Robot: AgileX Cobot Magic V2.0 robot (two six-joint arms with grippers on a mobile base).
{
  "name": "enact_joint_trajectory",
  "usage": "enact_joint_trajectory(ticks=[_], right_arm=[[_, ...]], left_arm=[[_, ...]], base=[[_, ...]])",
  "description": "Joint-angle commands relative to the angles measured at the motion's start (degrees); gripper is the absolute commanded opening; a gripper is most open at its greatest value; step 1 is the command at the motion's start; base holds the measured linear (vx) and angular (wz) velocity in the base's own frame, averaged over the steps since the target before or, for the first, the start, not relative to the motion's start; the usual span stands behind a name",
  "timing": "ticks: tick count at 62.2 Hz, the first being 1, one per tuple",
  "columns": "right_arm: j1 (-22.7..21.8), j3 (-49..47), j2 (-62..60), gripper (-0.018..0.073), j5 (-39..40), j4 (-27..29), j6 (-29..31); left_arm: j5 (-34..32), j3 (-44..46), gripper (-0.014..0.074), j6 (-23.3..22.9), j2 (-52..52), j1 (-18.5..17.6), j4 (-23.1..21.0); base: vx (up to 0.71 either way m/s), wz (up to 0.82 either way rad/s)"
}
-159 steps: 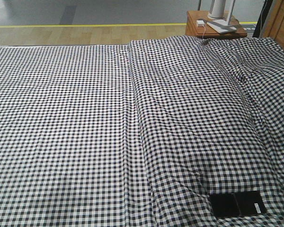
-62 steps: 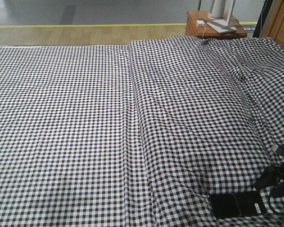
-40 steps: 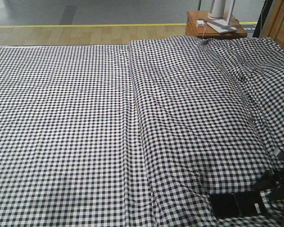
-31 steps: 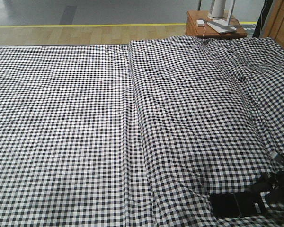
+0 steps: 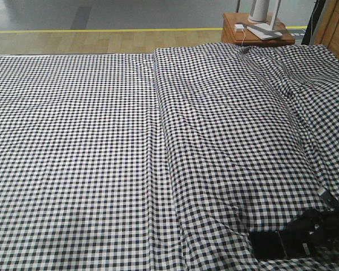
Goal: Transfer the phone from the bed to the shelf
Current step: 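Move the right gripper down toward the black phone on the bed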
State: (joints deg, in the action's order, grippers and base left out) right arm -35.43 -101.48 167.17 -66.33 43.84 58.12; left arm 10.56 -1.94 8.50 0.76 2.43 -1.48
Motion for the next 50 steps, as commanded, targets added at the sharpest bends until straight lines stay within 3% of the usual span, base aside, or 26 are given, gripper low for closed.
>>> enact_joint_trajectory(ticks=[1, 15, 37, 45, 50], right_arm=[[0.01, -0.62, -1.88, 0.0595, -7.45, 3.85, 0.76], [0.61, -0.62, -0.99, 0.0595, -7.45, 2.92, -0.9], [5.86, -0.62, -0.99, 0.0589, -7.49, -1.44, -0.6], [6.32, -0.62, -0.99, 0.0543, -7.49, -1.38, 0.24], [6.26, -0.62, -1.04, 0.0469, -7.49, -1.6, 0.24]], left_arm=[[-4.15, 1.22, 0.0001, -0.33, 0.77, -0.2, -0.52], [-4.15, 1.22, 0.0001, -0.33, 0.77, -0.2, -0.52], [-4.15, 1.22, 0.0001, -0.33, 0.77, -0.2, -0.52], [-4.15, 1.22, 0.0001, -0.33, 0.77, -0.2, -0.52], [-4.15, 1.22, 0.0001, -0.33, 0.77, -0.2, -0.52]], base=[[0.0, 0.0], [0.0, 0.0], [0.0, 0.0], [0.0, 0.0], [0.0, 0.0]])
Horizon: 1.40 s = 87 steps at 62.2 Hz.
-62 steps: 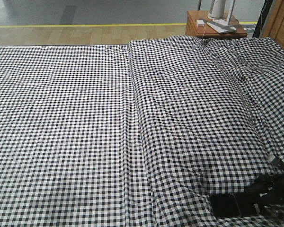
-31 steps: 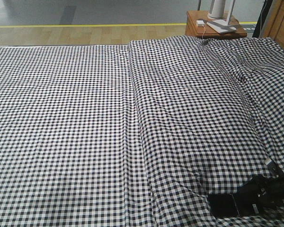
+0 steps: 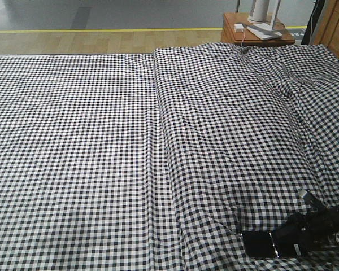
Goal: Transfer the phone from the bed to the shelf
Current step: 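Move the right gripper down toward the black phone on the bed, then close the right gripper on the black phone's edge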
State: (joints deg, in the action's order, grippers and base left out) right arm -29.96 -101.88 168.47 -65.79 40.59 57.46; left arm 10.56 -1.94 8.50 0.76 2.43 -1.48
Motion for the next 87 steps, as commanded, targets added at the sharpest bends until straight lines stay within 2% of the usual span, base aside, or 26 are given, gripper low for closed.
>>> enact_joint_trajectory(ticks=[1, 6, 14, 18, 47, 61, 75, 87], right_arm=[[0.68, -0.21, -2.35, 0.0451, -8.02, 1.5, 0.91], [0.32, -0.21, -2.54, 0.0338, -8.02, 0.46, 0.97], [0.05, -0.21, -3.46, 0.0083, -8.02, -1.49, 0.89], [0.05, -0.21, -4.26, -0.0016, -8.02, -1.99, 0.89], [0.17, 0.62, -14.74, -0.0005, -8.05, -1.0, -1.71], [0.17, 9.06, -23.96, -0.0005, -8.05, 5.64, 3.32], [0.37, 16.82, -34.01, -0.0003, -8.05, 7.43, 4.5], [2.76, 22.81, -43.86, -0.0003, -8.05, 10.07, 6.82]], left_arm=[[-4.15, 1.22, 0.0001, -0.33, 0.77, -0.2, -0.52], [-4.15, 1.22, 0.0001, -0.33, 0.77, -0.2, -0.52], [-4.15, 1.22, 0.0001, -0.33, 0.77, -0.2, -0.52], [-4.15, 1.22, 0.0001, -0.33, 0.77, -0.2, -0.52], [-4.15, 1.22, 0.0001, -0.33, 0.77, -0.2, -0.52], [-4.15, 1.22, 0.0001, -0.33, 0.77, -0.2, -0.52], [-4.15, 1.22, 0.0001, -0.33, 0.77, -0.2, -0.52], [-4.15, 1.22, 0.0001, -0.33, 0.77, -0.2, -0.52]], base=[[0.0, 0.0], [0.0, 0.0], [0.0, 0.0], [0.0, 0.0], [0.0, 0.0], [0.0, 0.0], [0.0, 0.0], [0.0, 0.0]])
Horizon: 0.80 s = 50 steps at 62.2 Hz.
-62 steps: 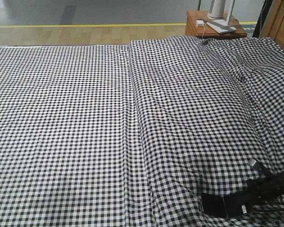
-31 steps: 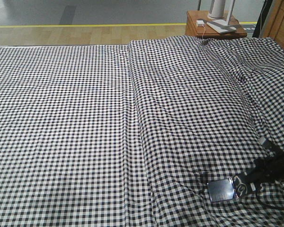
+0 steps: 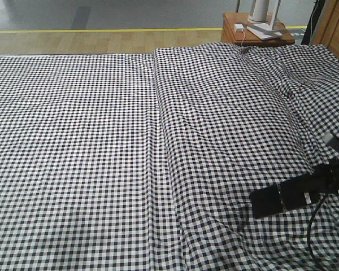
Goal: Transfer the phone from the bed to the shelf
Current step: 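Close the right gripper on the black phone's edge, then lift the phone off the bed with the right gripper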
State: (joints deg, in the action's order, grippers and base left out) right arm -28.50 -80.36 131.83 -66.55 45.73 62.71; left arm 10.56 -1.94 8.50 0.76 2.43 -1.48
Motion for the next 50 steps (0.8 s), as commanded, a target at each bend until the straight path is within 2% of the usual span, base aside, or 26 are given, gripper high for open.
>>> enact_joint_trajectory(ticks=[1, 12, 34, 50], right_arm=[[1.62, 1.6, -7.87, -0.0003, -7.29, 5.18, 1.58], [6.1, 4.25, -16.5, -0.0003, -7.29, 7.03, 0.94], [19.5, 4.25, -32.41, -0.0003, -7.29, 12.27, -1.41], [28.74, 4.25, -40.73, -0.0003, -7.29, 12.41, -3.12]], left_arm=[[-4.15, 1.22, 0.0001, -0.33, 0.77, -0.2, -0.52], [-4.15, 1.22, 0.0001, -0.33, 0.77, -0.2, -0.52], [-4.15, 1.22, 0.0001, -0.33, 0.77, -0.2, -0.52], [-4.15, 1.22, 0.0001, -0.33, 0.77, -0.2, -0.52]], base=[[0.0, 0.0], [0.0, 0.0], [0.0, 0.0], [0.0, 0.0]])
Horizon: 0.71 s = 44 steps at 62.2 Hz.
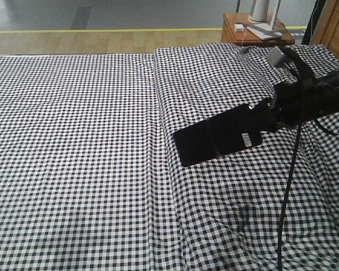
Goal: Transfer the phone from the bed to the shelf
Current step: 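Lift the phone off the bed with the right gripper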
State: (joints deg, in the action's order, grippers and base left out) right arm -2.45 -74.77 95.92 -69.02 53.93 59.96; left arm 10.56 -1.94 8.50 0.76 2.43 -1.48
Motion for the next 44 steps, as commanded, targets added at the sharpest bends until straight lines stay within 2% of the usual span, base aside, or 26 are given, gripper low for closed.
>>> enact_joint_trajectory(ticks=[1, 13, 26, 32, 44], right_arm=[[3.19, -1.35, -5.34, -0.0003, -4.82, 4.22, -0.37], [10.65, -1.35, -8.13, -0.0003, -4.77, 4.53, -0.99], [16.82, -1.35, -8.32, -0.0003, -4.72, 4.59, -1.04], [18.41, -1.35, -8.32, -0.0003, -4.72, 4.54, -1.04], [18.34, -1.35, -8.38, -0.0003, -4.72, 4.81, -1.37]], left_arm=[[-4.15, 1.22, 0.0001, -0.33, 0.77, -0.2, -0.52], [-4.15, 1.22, 0.0001, -0.33, 0.77, -0.2, -0.52], [-4.15, 1.22, 0.0001, -0.33, 0.77, -0.2, -0.52], [-4.15, 1.22, 0.0001, -0.33, 0.77, -0.2, -0.52], [-4.15, 1.22, 0.0001, -0.33, 0.77, -0.2, -0.52]], base=[[0.0, 0.0], [0.0, 0.0], [0.0, 0.0], [0.0, 0.0], [0.0, 0.0]])
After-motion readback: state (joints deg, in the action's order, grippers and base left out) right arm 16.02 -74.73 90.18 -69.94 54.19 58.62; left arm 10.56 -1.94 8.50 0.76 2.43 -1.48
